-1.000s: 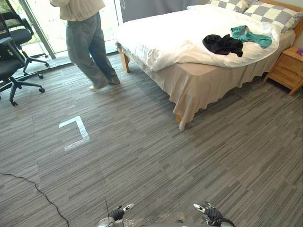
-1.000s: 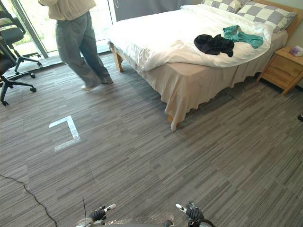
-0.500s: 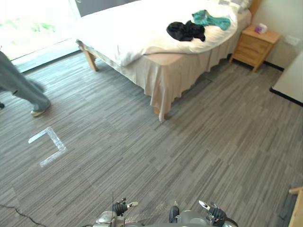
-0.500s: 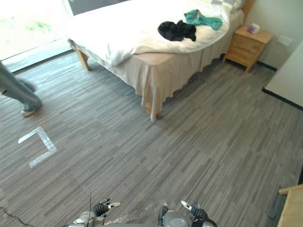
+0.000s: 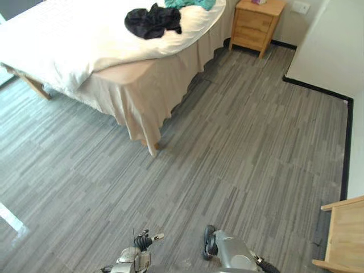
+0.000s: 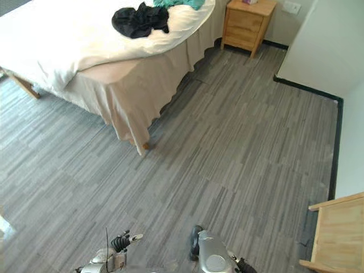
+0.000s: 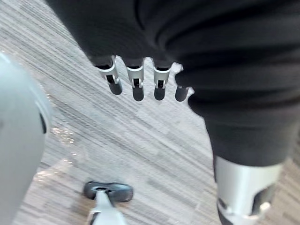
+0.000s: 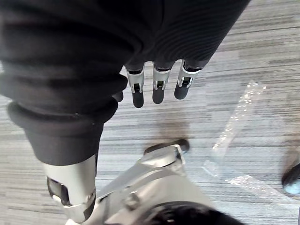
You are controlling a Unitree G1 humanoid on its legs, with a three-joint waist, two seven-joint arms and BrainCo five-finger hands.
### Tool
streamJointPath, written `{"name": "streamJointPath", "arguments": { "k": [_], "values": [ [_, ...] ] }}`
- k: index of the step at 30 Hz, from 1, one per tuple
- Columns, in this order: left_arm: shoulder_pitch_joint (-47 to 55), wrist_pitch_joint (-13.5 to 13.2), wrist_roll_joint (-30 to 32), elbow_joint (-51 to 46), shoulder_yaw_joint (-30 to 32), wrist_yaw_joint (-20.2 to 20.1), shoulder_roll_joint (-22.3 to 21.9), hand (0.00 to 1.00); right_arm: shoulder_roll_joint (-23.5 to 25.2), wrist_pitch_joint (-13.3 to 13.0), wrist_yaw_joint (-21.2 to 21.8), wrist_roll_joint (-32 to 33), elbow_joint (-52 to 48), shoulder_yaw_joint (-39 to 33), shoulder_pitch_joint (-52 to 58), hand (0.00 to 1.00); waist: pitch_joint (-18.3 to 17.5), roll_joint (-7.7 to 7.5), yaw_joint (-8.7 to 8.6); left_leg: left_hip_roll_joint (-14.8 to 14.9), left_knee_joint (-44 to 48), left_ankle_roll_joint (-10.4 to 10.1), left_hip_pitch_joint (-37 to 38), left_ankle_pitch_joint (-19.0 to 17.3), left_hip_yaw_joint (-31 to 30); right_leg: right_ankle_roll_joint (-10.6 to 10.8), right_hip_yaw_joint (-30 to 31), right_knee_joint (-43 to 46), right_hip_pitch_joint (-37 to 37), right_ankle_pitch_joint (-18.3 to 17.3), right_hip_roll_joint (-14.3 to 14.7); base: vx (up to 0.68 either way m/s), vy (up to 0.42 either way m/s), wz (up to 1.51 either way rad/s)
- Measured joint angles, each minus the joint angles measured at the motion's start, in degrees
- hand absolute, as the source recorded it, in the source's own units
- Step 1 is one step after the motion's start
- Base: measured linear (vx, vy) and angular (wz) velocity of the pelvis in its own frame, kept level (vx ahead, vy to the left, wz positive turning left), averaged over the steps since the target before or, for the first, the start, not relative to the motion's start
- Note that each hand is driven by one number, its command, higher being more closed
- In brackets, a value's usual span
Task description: Tidy the bed and pick cloth on bed and put in laundry
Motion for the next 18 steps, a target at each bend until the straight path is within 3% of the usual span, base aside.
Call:
{"name": "streamJointPath", "arguments": {
  "k": [2, 4, 5, 6, 7, 8, 9, 10, 11, 12, 13, 14, 15, 18],
  "values": [
    [-0.2, -0.4, 0.0, -0.4, 0.3, -0.2, -0.7, 0.0, -0.3, -0.7, 0.0, 0.2, -0.2, 0.0, -1.9, 0.0, 0.1, -0.27, 0.72, -3.4, -11.1, 0.0, -3.2, 0.4, 2.6, 1.1, 1.3, -2.3, 3.1, -0.6, -0.8, 0.44, -0.001, -0.37],
    [0.0, -0.8, -0.5, -0.4, 0.2, -0.2, -1.9, 0.0, -0.4, -1.1, -0.2, 1.0, -1.3, 0.2, -3.1, 0.0, 0.0, -0.2, 1.4, -6.2, -30.4, -0.5, -4.1, 4.7, 9.0, 3.5, 1.9, -6.6, 8.5, -2.1, -1.6, 0.6, 0.055, -0.33],
    [-0.2, -0.8, -0.5, -0.4, 0.1, -0.2, -2.0, 0.0, -0.2, -1.3, -0.2, 1.2, -2.2, 0.3, -3.2, 0.0, -0.1, -0.13, 1.68, -6.3, -34.2, 0.9, -4.5, 7.8, 11.3, 4.5, 2.0, -8.4, 11.2, -3.0, -1.7, 0.71, 0.15, -0.23],
    [-0.3, -0.8, -0.9, -0.4, 0.2, -0.1, -2.2, 0.0, 0.3, -1.7, -0.8, 1.2, -2.4, 2.1, -3.0, 0.0, -0.7, -1.25, 2.13, -6.8, -34.3, 5.6, -4.6, 13.1, 14.5, 6.5, 1.9, -9.5, 14.0, -5.0, -3.1, 0.64, 0.145, -0.14],
    [-0.3, -0.7, -1.1, -0.4, 0.1, -0.1, -2.4, 0.0, 0.6, -1.9, -1.3, 1.1, -2.4, 2.7, -3.0, 0.0, -1.3, -1.72, 2.0, -7.2, -34.2, 7.1, -4.6, 14.7, 15.5, 6.9, 1.6, -9.4, 14.4, -5.2, -3.9, 0.68, 0.143, -0.02],
    [-0.6, -0.6, -1.3, -0.3, -0.3, 0.0, -2.8, 0.0, 1.0, -2.2, -1.9, 1.0, -2.7, 3.3, -2.9, 0.0, -2.0, -2.24, 1.82, -8.2, -33.4, 9.4, -4.5, 13.7, 15.5, 6.9, 1.0, -7.9, 13.8, -5.3, -5.3, 0.59, 0.119, 0.03],
    [-1.7, -0.6, -2.1, -0.4, -0.6, 0.0, -3.2, 0.0, 1.2, -2.2, -2.5, 0.6, -2.5, 3.9, -3.2, 0.0, -2.4, -1.99, 2.08, -8.8, -32.9, 11.4, -4.4, 11.8, 15.6, 9.9, 0.1, -0.6, 10.3, -6.1, -6.9, 0.71, 0.189, 0.09],
    [-2.4, -0.2, -2.2, -0.2, -0.8, 0.2, -3.2, 0.0, 1.9, -2.0, -2.9, 0.0, -2.4, 3.9, -3.4, 0.0, -2.3, -2.28, 1.87, -9.5, -33.2, 11.5, -2.8, 10.8, 15.5, 10.6, -0.9, 8.9, 7.0, -6.5, -8.5, 0.82, 0.274, 0.07],
    [-3.0, 0.1, -2.2, -0.2, -1.3, 0.5, -3.0, 0.0, 2.7, -1.8, -3.9, -0.6, -2.2, 3.9, -2.9, 0.0, -2.1, -3.0, 1.98, -10.6, -34.1, 10.9, 1.0, 9.0, 14.5, 12.2, -2.2, 25.1, 1.6, -5.0, -11.4, 0.67, 0.247, 0.17],
    [-3.0, 0.1, -2.2, -0.2, -1.9, 0.7, -2.8, 0.0, 3.1, -1.8, -4.2, -0.7, -2.1, 3.9, -2.6, 0.0, -2.1, -3.23, 2.0, -10.9, -34.5, 10.3, 3.2, 7.9, 13.9, 12.3, -2.7, 32.6, -0.5, -5.0, -12.2, 0.81, 0.237, 0.39],
    [-3.0, 0.0, -2.5, -0.2, -3.2, 1.2, -2.5, 0.0, 3.3, -2.2, -4.3, -1.4, -2.2, 4.0, -1.6, 0.0, -2.1, -3.01, 1.43, -11.7, -36.3, 9.8, 8.2, 6.6, 11.2, 11.0, -4.1, 42.1, -3.2, -5.8, -13.7, 0.66, 0.136, 0.75],
    [-3.3, -0.3, -3.4, -0.2, -4.5, 1.5, -2.3, 0.0, 3.3, -3.0, -4.2, -2.4, -2.3, 4.3, -0.5, 0.0, -2.0, -2.52, 0.28, -12.0, -38.8, 9.6, 12.8, 6.5, 7.3, 9.1, -5.2, 45.4, -5.8, -7.2, -13.6, 0.75, 0.084, 0.91],
    [-4.1, -0.3, -3.8, -0.1, -5.2, 1.7, -2.0, 0.0, 3.3, -3.6, -4.2, -2.8, -2.4, 4.6, -0.2, 0.0, -1.8, -2.19, 0.12, -11.8, -40.0, 9.6, 15.2, 6.5, 5.5, 8.5, -5.4, 45.3, -7.5, -8.0, -13.0, 0.55, -0.036, 1.18],
    [-7.9, 0.1, -8.2, 0.6, -6.9, 3.3, -1.5, 0.0, 3.3, -5.4, -3.8, -3.0, -3.9, 4.8, 2.6, 0.0, -1.6, -1.68, -2.37, -10.3, -41.4, 9.6, 19.6, 6.6, -4.6, 8.8, -1.1, 34.5, -16.1, -9.8, -9.9, 0.5, -0.149, 1.66]
  ]
}}
